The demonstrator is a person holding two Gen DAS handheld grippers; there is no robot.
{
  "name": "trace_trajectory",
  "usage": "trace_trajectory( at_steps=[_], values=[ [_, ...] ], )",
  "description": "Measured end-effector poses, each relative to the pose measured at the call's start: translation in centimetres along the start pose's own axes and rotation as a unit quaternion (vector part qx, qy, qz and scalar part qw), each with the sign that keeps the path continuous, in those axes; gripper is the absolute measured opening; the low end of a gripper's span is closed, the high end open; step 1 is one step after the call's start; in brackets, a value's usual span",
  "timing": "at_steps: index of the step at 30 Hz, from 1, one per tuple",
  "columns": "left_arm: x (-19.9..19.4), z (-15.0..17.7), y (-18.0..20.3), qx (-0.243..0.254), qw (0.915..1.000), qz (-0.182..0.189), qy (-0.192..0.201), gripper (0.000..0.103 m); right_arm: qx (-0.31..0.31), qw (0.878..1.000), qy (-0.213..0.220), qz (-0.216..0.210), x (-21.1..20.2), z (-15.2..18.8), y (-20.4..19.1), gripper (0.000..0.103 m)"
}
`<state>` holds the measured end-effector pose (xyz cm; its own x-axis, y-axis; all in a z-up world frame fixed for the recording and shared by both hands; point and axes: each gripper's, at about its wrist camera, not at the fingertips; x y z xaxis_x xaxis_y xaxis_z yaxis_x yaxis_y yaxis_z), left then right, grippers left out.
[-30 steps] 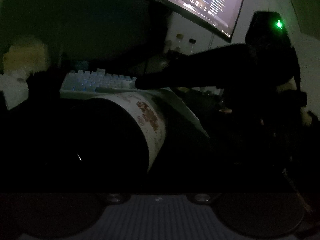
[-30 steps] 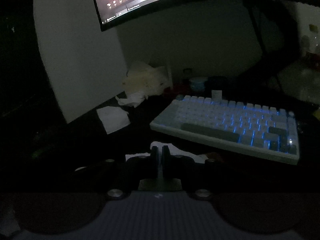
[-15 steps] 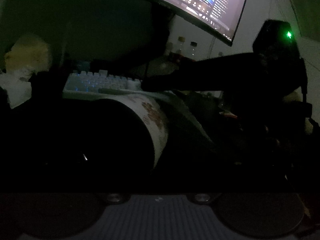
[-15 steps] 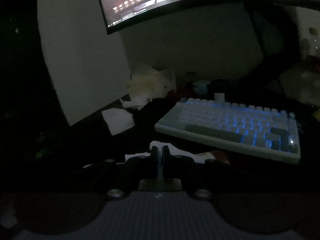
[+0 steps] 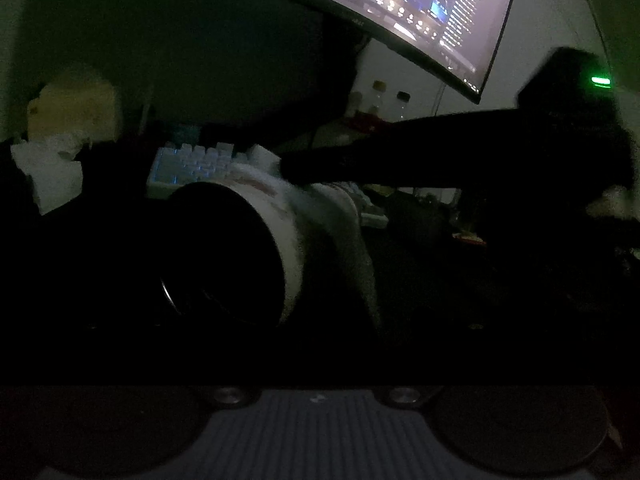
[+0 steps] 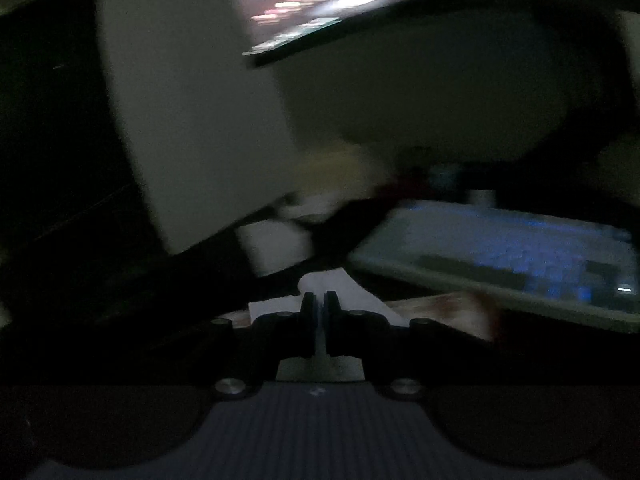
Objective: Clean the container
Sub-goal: 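Wipe the tissue back along the container's side with the right gripper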
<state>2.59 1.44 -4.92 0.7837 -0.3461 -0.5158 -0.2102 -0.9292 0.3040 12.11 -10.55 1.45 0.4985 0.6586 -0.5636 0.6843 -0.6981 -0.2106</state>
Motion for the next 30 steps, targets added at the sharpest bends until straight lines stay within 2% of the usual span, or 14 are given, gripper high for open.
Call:
trace_trajectory(
  at_steps=[1, 4, 8, 11, 16, 19, 26, 28, 30],
  values=[
    [0.0, 0.0, 0.0, 0.0, 1.0, 0.0, -0.001, 0.103, 0.011, 1.0, 0.0, 0.019, 0.3, -0.3, 0.6, 0.005],
    [0.1, -0.1, 0.1, 0.0, 1.0, -0.003, -0.004, 0.103, 0.021, 0.999, -0.007, 0.028, 0.9, -0.7, 1.0, 0.006],
    [0.1, -0.1, 0.3, 0.006, 1.0, -0.004, -0.004, 0.103, -0.02, 0.999, -0.02, -0.042, 0.3, 0.2, -1.7, 0.006],
    [0.1, -0.1, 0.5, 0.008, 0.9999, -0.005, -0.006, 0.103, -0.026, 0.997, -0.027, -0.063, -0.2, 0.3, -1.9, 0.005],
    [0.2, -0.1, 0.8, 0.014, 0.9998, -0.01, -0.011, 0.103, 0.014, 1.0, -0.021, 0.01, -0.5, -0.3, 1.1, 0.005],
    [0.3, -0.1, 0.9, 0.017, 0.9997, -0.016, -0.012, 0.103, 0.012, 0.999, -0.013, 0.031, -0.5, -0.2, 1.8, 0.005],
    [0.7, -0.3, 1.7, 0.024, 0.9987, -0.039, -0.02, 0.103, 0.03, 0.999, 0.01, 0.019, -2.4, 0.3, 2.3, 0.006],
    [0.9, -0.4, 2.1, 0.032, 0.9982, -0.047, -0.021, 0.098, 0.037, 0.999, 0.019, 0.022, -3.7, 0.5, 2.4, 0.006],
    [1.1, -0.6, 2.6, 0.045, 0.9972, -0.054, -0.025, 0.088, 0.042, 0.999, 0.02, 0.028, -5.0, 0.7, 2.7, 0.006]
  ],
)
Point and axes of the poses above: each gripper's, at about its wrist camera, not at the fingertips, and x roughly the way its jaws point, y to its right, z to its underside, and after that the axes turned 7 degrees about -y, right-handed
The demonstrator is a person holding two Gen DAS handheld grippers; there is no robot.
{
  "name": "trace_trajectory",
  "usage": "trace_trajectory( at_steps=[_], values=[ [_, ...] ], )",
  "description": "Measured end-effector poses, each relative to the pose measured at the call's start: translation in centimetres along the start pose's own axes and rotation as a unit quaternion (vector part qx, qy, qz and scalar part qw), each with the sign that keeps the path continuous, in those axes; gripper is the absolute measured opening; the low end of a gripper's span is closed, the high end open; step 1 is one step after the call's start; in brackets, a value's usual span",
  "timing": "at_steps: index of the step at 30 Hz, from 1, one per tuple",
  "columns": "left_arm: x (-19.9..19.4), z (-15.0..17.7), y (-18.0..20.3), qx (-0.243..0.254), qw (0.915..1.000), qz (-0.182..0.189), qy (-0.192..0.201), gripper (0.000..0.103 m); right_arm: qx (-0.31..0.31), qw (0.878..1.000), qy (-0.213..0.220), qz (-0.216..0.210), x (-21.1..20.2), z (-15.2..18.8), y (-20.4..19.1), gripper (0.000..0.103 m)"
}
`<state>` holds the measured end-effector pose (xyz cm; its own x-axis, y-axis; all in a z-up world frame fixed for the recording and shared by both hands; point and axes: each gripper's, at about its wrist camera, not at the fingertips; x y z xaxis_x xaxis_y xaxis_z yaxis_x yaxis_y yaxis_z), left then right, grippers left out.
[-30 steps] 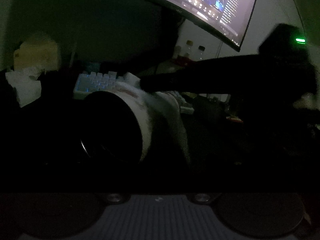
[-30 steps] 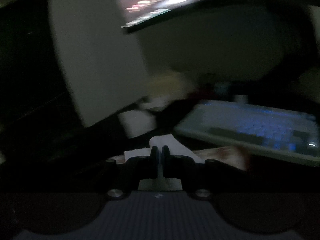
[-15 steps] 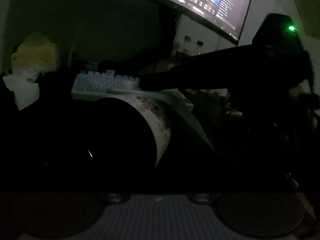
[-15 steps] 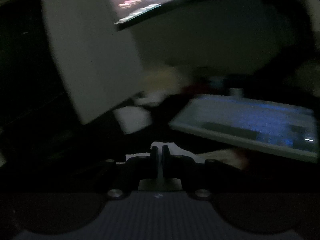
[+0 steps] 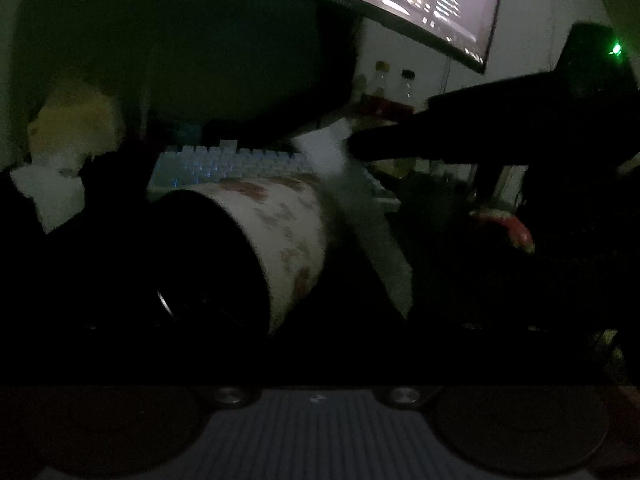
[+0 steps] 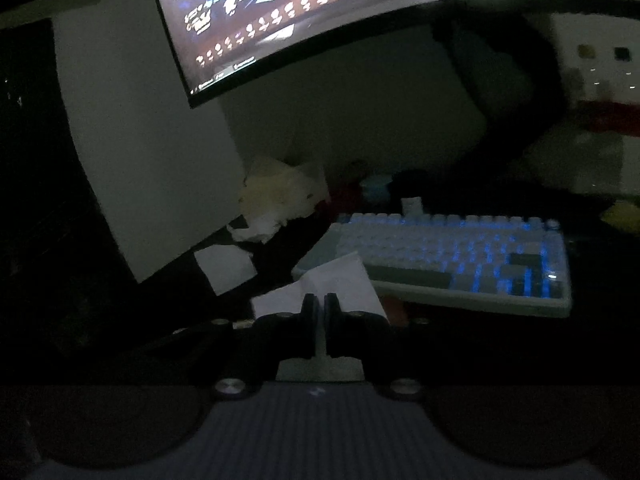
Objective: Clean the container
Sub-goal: 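Wipe the tissue back along the container's side with the right gripper, then open the right gripper and drop the tissue onto the desk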
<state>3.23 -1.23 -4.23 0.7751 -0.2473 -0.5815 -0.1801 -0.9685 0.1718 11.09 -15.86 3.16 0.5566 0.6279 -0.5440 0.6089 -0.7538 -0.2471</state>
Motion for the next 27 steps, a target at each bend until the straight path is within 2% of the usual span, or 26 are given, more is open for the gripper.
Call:
trace_trajectory(
  at_steps=[2, 4, 5, 7, 8, 9, 10, 14, 18, 21, 23, 25, 27],
  values=[
    [0.1, -0.1, 0.5, 0.012, 0.9999, -0.004, -0.003, 0.081, 0.007, 1.0, -0.003, 0.007, -0.8, 0.1, 0.3, 0.006],
    [0.2, -0.1, 0.7, 0.01, 0.9999, -0.011, 0.0, 0.08, 0.011, 1.0, -0.002, 0.018, -1.4, 0.4, 0.8, 0.006],
    [0.2, -0.1, 0.9, 0.005, 0.9998, -0.019, 0.003, 0.074, 0.016, 1.0, 0.001, 0.024, -1.7, 0.6, 1.2, 0.006],
    [0.2, -0.1, 1.4, 0.003, 0.9994, -0.033, 0.008, 0.051, 0.031, 0.999, 0.003, 0.034, -1.8, 1.0, 2.3, 0.006],
    [0.3, -0.3, 1.6, 0.004, 0.9993, -0.035, 0.009, 0.034, 0.04, 0.998, 0.0, 0.039, -1.7, 1.2, 2.8, 0.006],
    [0.5, -0.4, 1.8, 0.001, 0.9994, -0.035, 0.008, 0.022, 0.047, 0.998, -0.006, 0.042, -1.4, 1.4, 3.3, 0.006],
    [0.7, -0.6, 2.0, -0.005, 0.9994, -0.033, 0.005, 0.018, 0.052, 0.997, -0.013, 0.047, -1.1, 1.7, 3.8, 0.006],
    [1.3, -0.9, 3.7, -0.006, 0.9988, -0.047, 0.01, 0.015, 0.065, 0.994, -0.044, 0.075, 0.7, 2.6, 5.0, 0.006],
    [2.0, -1.6, 4.7, -0.057, 0.9952, -0.076, 0.021, 0.012, 0.081, 0.991, -0.058, 0.088, 1.7, 3.5, 5.6, 0.006],
    [2.8, -2.2, 6.0, -0.076, 0.9896, -0.118, 0.034, 0.009, 0.082, 0.992, -0.058, 0.083, 2.2, 3.6, 5.2, 0.007],
    [3.5, -2.4, 7.0, -0.078, 0.9854, -0.146, 0.04, 0.009, 0.078, 0.991, -0.056, 0.096, 2.7, 3.5, 4.8, 0.008],
    [4.0, -2.5, 7.7, -0.067, 0.986, -0.15, 0.03, 0.011, 0.075, 0.989, -0.053, 0.118, 3.3, 3.5, 4.7, 0.015],
    [4.0, -2.4, 8.0, -0.058, 0.9882, -0.14, 0.02, 0.019, 0.074, 0.988, -0.06, 0.122, 3.9, 3.7, 4.9, 0.015]
  ],
)
Point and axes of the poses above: each gripper's, at about its wrist camera, not at the fingertips, and x roughly the way its jaws point, y to its right, z to its underside, and after that the axes turned 7 degrees about -y, right-handed
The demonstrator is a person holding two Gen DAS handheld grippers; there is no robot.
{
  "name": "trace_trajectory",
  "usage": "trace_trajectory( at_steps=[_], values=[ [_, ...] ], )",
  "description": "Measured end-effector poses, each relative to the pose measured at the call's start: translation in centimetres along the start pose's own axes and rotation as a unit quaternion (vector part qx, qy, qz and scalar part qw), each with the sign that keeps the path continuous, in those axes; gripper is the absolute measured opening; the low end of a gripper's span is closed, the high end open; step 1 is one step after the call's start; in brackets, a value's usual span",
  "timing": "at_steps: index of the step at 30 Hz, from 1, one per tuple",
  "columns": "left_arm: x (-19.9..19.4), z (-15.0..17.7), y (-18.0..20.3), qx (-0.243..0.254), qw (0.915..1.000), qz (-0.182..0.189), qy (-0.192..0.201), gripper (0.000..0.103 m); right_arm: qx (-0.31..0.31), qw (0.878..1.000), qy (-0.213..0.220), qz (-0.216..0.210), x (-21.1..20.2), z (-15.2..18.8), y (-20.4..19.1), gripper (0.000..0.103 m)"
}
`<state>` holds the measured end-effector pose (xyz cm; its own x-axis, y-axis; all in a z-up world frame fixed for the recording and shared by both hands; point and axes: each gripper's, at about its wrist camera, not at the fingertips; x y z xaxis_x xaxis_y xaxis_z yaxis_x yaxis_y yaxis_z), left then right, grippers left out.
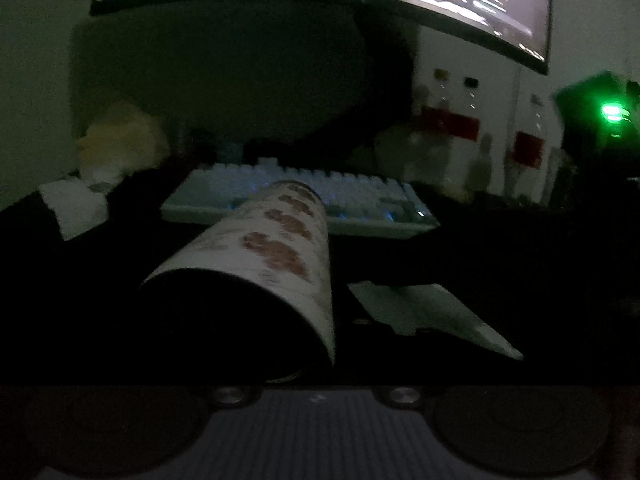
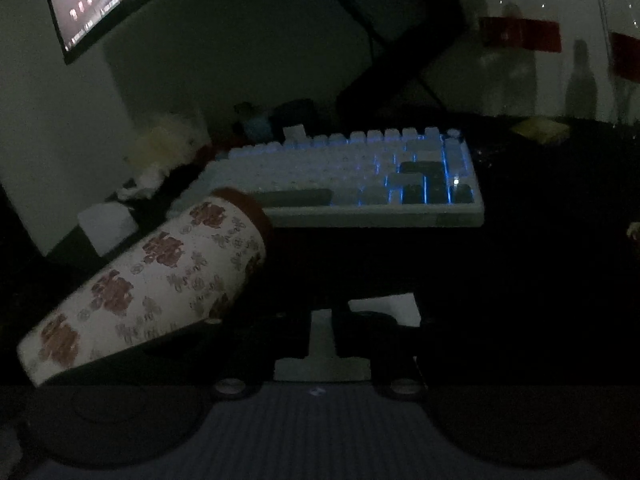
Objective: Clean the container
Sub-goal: 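Open the right gripper and drop the tissue onto the desk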
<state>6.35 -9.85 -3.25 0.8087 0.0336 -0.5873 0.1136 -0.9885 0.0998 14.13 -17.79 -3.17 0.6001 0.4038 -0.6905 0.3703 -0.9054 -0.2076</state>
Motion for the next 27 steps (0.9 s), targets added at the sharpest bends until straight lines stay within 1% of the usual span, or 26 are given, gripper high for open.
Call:
trace_trajectory(
  at_steps=[1, 3, 4, 7, 9, 12, 15, 19, 23, 27],
  values=[
    [-0.1, 0.1, -0.1, 0.001, 1.0, 0.006, -0.006, 0.022, 0.004, 1.0, 0.002, -0.004, 0.1, 0.0, 0.2, 0.015],
    [-0.3, 0.3, -0.3, 0.0, 0.9996, 0.024, -0.015, 0.032, 0.007, 1.0, 0.003, -0.007, -0.2, 0.1, 0.4, 0.017],
    [-0.4, 0.4, -0.3, 0.005, 0.9994, 0.03, -0.017, 0.034, 0.011, 1.0, 0.006, -0.008, -0.5, 0.2, 0.5, 0.021],
    [-1.1, 1.0, 0.1, 0.027, 0.9983, 0.047, -0.019, 0.035, 0.027, 0.999, 0.02, -0.013, -1.8, 0.6, 1.0, 0.024],
    [-1.5, 1.4, 0.3, 0.038, 0.9971, 0.062, -0.02, 0.041, 0.038, 0.999, 0.033, -0.015, -2.9, 1.0, 1.2, 0.027],
    [-1.9, 1.8, 0.7, 0.049, 0.9964, 0.067, -0.019, 0.041, 0.049, 0.997, 0.051, -0.017, -4.8, 1.7, 1.4, 0.028],
    [-1.9, 1.8, 0.8, 0.047, 0.9963, 0.07, -0.019, 0.041, 0.055, 0.996, 0.06, -0.02, -6.0, 2.3, 1.3, 0.03],
    [-1.9, 1.8, 0.9, 0.049, 0.9963, 0.068, -0.019, 0.041, 0.05, 0.997, 0.062, -0.022, -6.5, 2.8, 0.9, 0.032],
    [-2.0, 1.9, 1.0, 0.054, 0.9962, 0.067, -0.019, 0.041, 0.055, 0.997, 0.057, -0.019, -6.4, 3.0, 0.9, 0.039],
    [-2.1, 1.9, 1.1, 0.057, 0.996, 0.067, -0.02, 0.041, 0.057, 0.997, 0.053, -0.016, -6.4, 3.2, 1.0, 0.041]
  ],
)
Point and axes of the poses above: each gripper's, at about its wrist camera, not at the fingertips, and x roughly the way its jaws point, y to its right, z to its underside, and after that the axes turned 7 degrees about -y, right-handed
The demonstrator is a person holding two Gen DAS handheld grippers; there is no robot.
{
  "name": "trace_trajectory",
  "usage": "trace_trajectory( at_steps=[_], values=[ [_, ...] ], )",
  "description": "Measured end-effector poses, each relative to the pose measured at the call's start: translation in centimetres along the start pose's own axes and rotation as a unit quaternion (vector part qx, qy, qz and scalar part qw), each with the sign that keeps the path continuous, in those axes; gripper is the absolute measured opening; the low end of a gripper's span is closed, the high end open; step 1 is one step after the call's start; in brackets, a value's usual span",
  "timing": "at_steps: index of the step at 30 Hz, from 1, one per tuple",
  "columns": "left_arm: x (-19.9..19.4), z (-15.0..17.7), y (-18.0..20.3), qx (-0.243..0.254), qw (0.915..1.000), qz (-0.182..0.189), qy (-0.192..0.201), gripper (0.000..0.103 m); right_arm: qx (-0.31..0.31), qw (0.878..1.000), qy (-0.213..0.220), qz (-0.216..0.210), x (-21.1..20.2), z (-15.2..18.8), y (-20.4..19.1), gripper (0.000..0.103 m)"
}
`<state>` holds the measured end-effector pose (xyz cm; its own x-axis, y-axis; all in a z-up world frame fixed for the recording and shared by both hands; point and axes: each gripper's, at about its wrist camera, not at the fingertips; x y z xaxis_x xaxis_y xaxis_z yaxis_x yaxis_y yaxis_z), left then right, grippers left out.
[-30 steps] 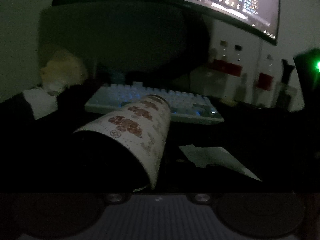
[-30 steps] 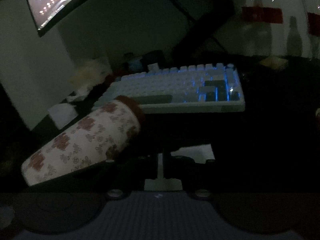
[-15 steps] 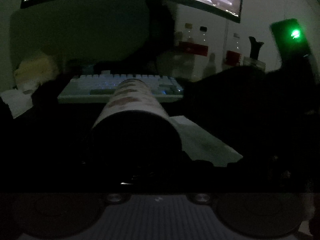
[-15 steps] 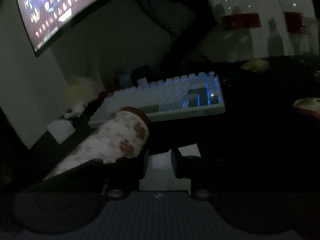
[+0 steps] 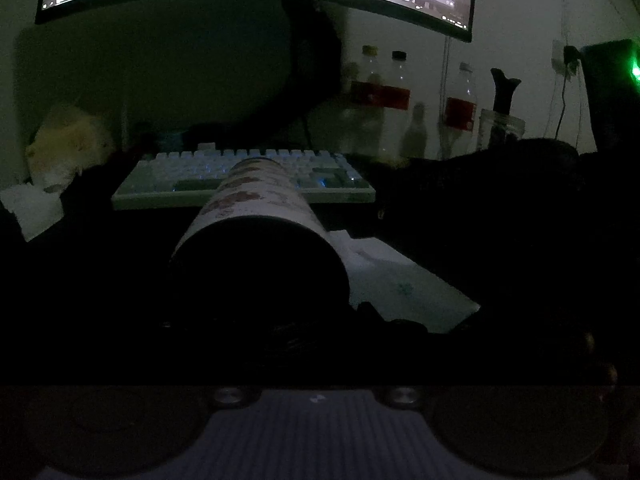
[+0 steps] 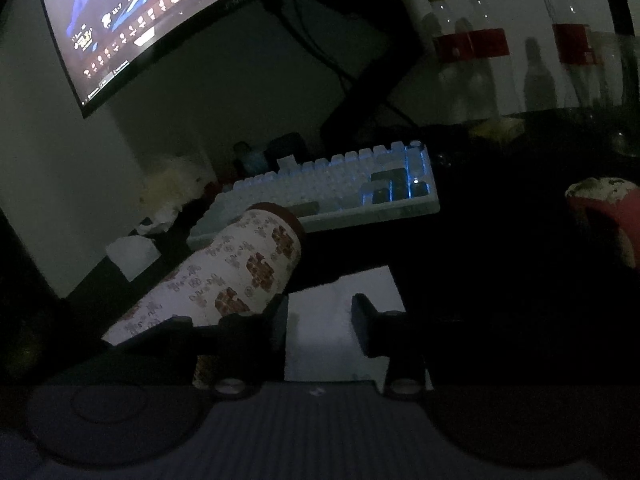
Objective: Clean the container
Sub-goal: 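Open the right gripper and drop the tissue onto the desk, then hold the floral container with the left gripper and withdraw the right gripper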
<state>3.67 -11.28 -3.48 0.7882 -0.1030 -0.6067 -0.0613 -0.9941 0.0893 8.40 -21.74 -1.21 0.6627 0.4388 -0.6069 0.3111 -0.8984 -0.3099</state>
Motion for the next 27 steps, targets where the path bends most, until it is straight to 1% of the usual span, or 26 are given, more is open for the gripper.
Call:
trace_trajectory(
  at_steps=[4, 5, 6, 7, 8, 9, 10, 11, 12, 13, 16, 17, 19, 21, 23, 25, 27],
  values=[
    [-0.1, 0.0, 0.0, 0.001, 1.0, 0.007, -0.005, 0.041, 0.0, 1.0, -0.004, 0.003, -0.1, 0.2, 0.0, 0.049],
    [-0.1, 0.0, -0.1, -0.001, 0.9999, 0.01, -0.008, 0.044, 0.0, 1.0, -0.006, 0.005, -0.1, 0.3, 0.0, 0.053],
    [-0.2, -0.1, -0.2, -0.002, 0.9998, 0.015, -0.011, 0.05, 0.0, 1.0, -0.007, 0.007, -0.1, 0.3, -0.1, 0.056],
    [-0.3, -0.1, -0.3, -0.003, 0.9997, 0.021, -0.014, 0.053, 0.002, 1.0, -0.008, 0.007, -0.2, 0.4, -0.1, 0.062],
    [-0.5, -0.1, -0.3, -0.002, 0.9995, 0.026, -0.016, 0.059, 0.003, 1.0, -0.009, 0.008, -0.3, 0.5, -0.1, 0.067],
    [-0.6, 0.0, -0.4, 0.0, 0.9994, 0.03, -0.018, 0.064, 0.003, 1.0, -0.011, 0.009, -0.4, 0.6, -0.1, 0.07],
    [-0.8, 0.0, -0.4, 0.002, 0.9991, 0.035, -0.022, 0.069, 0.003, 1.0, -0.012, 0.009, -0.6, 0.7, -0.2, 0.076],
    [-1.0, 0.0, -0.5, 0.002, 0.9988, 0.041, -0.026, 0.08, 0.005, 1.0, -0.012, 0.009, -0.9, 0.8, -0.3, 0.084],
    [-1.3, 0.1, -0.7, 0.001, 0.9982, 0.051, -0.03, 0.091, 0.008, 1.0, -0.011, 0.008, -1.2, 0.8, -0.3, 0.087],
    [-1.6, 0.2, -1.0, -0.001, 0.9976, 0.06, -0.035, 0.094, 0.01, 1.0, -0.01, 0.008, -1.5, 0.9, -0.4, 0.091],
    [-2.6, 0.5, -1.6, -0.005, 0.996, 0.078, -0.044, 0.096, 0.015, 1.0, -0.003, 0.007, -2.8, 1.2, -0.5, 0.097],
    [-3.0, 0.6, -1.8, -0.008, 0.9953, 0.085, -0.046, 0.101, 0.016, 1.0, -0.002, 0.008, -3.3, 1.4, -0.7, 0.1],
    [-3.7, 0.6, -2.2, -0.014, 0.9941, 0.096, -0.048, 0.103, 0.013, 1.0, 0.0, 0.01, -4.2, 1.5, -1.0, 0.103],
    [-4.7, 0.5, -2.7, -0.019, 0.9934, 0.101, -0.05, 0.103, 0.006, 1.0, -0.002, 0.018, -5.0, 1.7, -1.5, 0.103],
    [-5.8, 0.2, -3.3, -0.026, 0.9941, 0.095, -0.046, 0.103, 0.003, 0.999, -0.013, 0.032, -5.5, 1.6, -1.9, 0.103],
    [-6.9, -0.2, -4.0, -0.041, 0.9952, 0.078, -0.043, 0.103, 0.003, 0.998, -0.037, 0.059, -5.7, 1.5, -2.4, 0.103],
    [-7.7, -0.9, -4.9, -0.06, 0.9949, 0.067, -0.046, 0.103, -0.004, 0.997, -0.045, 0.069, -6.1, 1.5, -2.9, 0.103]
  ],
)
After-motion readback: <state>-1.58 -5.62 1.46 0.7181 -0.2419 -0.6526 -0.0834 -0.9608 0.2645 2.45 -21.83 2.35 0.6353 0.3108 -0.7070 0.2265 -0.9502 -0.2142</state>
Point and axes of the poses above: each gripper's, at about its wrist camera, not at the fingertips, and x roughly the way its jaws point, y to its right, z to its underside, and after that the axes turned 7 degrees about -y, right-handed
